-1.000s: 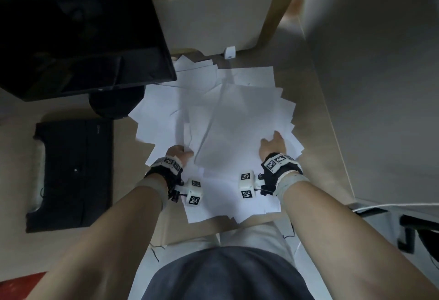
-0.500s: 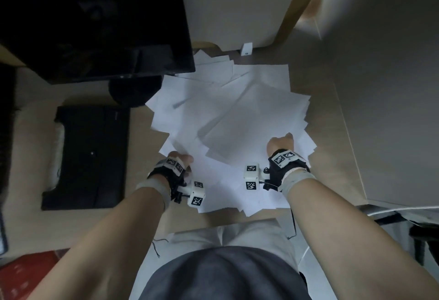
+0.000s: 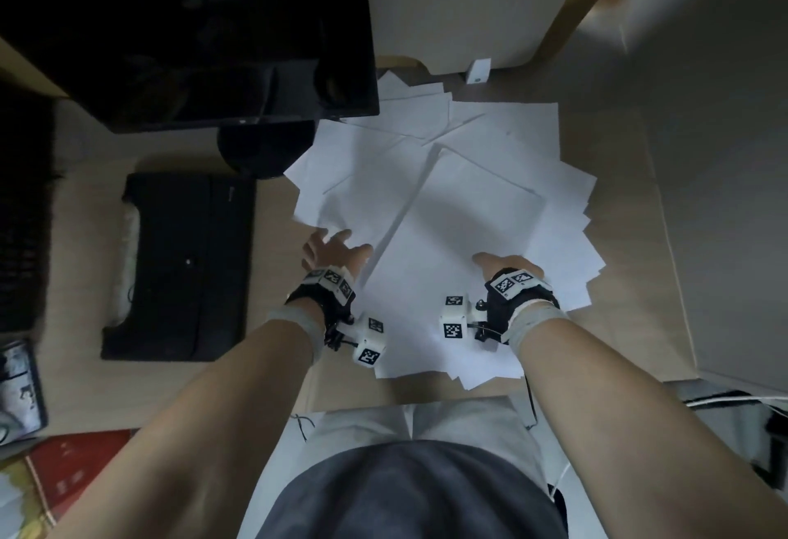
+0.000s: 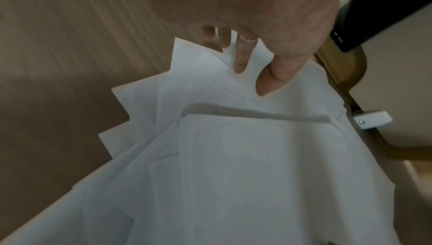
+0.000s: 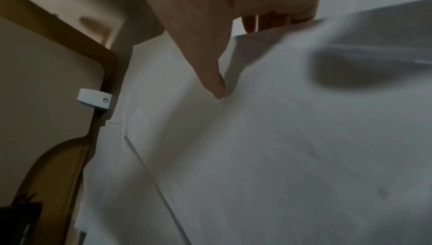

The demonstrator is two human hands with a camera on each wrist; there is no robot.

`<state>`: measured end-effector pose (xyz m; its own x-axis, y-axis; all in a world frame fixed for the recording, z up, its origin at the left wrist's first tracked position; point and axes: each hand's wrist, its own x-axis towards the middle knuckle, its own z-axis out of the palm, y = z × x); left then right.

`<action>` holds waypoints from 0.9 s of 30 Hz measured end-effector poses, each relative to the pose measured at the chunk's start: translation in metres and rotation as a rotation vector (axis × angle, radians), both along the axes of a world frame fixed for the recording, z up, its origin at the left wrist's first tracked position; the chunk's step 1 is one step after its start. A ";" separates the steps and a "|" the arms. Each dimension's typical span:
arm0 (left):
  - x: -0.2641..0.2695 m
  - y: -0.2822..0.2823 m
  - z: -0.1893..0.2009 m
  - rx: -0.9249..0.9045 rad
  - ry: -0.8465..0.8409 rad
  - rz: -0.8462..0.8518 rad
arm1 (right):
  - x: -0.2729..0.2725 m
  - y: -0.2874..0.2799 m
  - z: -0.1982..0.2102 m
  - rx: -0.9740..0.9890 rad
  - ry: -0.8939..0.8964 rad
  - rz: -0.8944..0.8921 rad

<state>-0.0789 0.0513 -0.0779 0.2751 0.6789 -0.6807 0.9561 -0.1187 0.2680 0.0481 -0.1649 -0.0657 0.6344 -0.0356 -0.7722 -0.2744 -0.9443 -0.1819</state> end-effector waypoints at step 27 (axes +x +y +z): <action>0.001 0.024 -0.016 -0.488 -0.196 0.164 | 0.034 0.079 -0.006 0.169 -0.155 0.217</action>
